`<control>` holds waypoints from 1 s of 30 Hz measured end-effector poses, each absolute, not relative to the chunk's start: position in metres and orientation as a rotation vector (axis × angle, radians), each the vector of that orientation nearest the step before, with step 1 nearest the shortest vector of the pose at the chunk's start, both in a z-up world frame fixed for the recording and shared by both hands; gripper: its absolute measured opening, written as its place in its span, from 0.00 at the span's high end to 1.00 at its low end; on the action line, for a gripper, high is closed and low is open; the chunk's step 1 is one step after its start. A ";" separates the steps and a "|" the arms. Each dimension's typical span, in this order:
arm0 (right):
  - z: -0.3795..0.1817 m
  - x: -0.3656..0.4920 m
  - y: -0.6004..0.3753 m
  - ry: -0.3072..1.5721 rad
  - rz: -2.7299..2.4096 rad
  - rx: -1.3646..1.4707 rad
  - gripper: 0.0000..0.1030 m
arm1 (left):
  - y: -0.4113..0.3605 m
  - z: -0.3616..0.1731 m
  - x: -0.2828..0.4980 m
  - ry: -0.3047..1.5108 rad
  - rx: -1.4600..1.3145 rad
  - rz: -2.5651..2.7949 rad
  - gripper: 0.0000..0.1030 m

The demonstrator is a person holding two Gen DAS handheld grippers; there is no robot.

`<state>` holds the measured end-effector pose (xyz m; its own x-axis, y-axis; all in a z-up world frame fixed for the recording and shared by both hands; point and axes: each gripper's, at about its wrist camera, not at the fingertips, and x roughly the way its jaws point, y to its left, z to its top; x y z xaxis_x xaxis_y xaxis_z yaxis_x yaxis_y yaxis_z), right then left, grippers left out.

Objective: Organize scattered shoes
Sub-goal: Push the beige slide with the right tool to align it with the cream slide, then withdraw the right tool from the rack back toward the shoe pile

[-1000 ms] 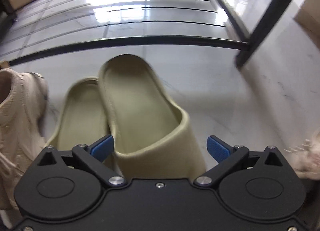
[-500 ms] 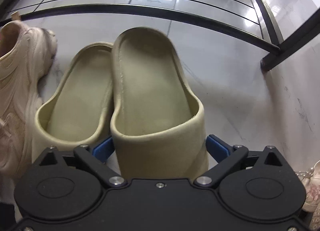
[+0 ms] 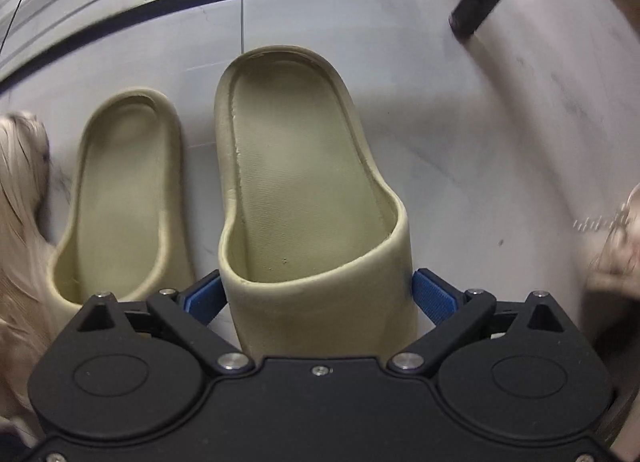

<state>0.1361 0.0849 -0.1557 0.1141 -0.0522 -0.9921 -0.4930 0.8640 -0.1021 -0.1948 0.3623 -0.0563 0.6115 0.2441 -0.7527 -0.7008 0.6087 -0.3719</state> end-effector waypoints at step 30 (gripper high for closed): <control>-0.039 0.060 0.137 0.828 0.475 -0.542 0.01 | 0.332 -0.033 -0.185 0.684 -0.416 0.604 0.01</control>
<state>0.0599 0.1373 -0.0387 0.5882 0.1823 -0.7879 -0.5878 0.7655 -0.2617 -0.1854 0.3322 -0.0334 0.6176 0.3765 -0.6906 -0.6383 0.7529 -0.1604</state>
